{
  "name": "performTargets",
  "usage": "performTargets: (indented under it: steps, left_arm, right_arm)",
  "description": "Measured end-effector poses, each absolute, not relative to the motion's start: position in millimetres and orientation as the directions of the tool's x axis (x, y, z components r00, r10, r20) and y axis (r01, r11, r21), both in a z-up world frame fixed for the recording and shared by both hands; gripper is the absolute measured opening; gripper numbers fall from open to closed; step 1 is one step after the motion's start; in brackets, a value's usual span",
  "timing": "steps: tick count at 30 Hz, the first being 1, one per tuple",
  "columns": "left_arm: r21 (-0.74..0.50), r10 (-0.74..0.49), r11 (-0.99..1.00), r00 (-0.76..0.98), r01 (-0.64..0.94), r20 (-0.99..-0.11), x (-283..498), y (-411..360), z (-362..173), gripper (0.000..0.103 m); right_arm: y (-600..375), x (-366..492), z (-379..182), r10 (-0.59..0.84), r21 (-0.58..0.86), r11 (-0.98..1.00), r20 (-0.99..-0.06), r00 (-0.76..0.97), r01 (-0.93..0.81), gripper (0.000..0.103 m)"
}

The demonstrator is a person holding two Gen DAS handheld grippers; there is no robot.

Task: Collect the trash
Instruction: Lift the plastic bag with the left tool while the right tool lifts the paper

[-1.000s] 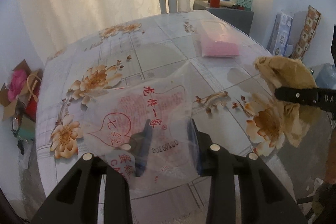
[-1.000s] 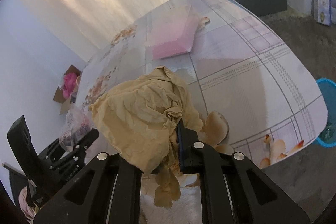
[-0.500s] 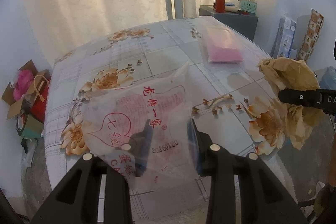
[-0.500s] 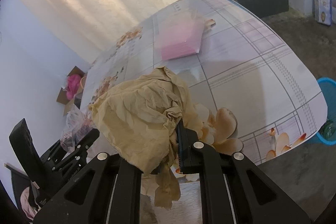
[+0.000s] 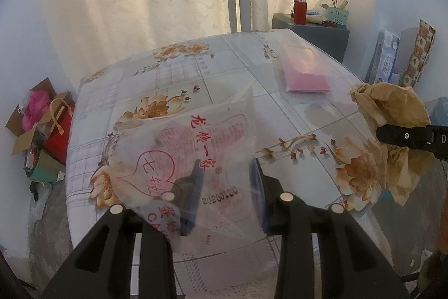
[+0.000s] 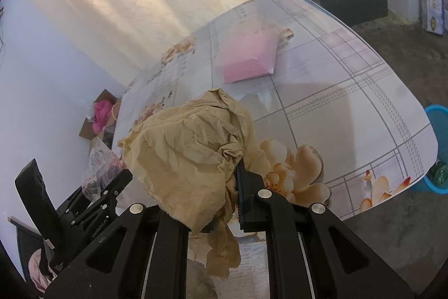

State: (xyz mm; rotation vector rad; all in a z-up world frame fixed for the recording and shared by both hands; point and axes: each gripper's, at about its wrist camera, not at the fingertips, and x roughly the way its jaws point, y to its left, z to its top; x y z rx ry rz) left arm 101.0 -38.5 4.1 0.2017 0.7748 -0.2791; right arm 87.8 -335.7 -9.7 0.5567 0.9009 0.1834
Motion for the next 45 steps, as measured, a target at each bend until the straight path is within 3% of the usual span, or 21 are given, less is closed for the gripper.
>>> performTargets:
  steps: [45]
  left_arm:
    - [-0.003,-0.337,0.915,0.76,0.404,-0.556,72.5,-72.7,83.6,0.032]
  right_arm:
    - [-366.7,50.4,47.4,0.343,0.572,0.819,-0.558,0.755,0.051,0.01]
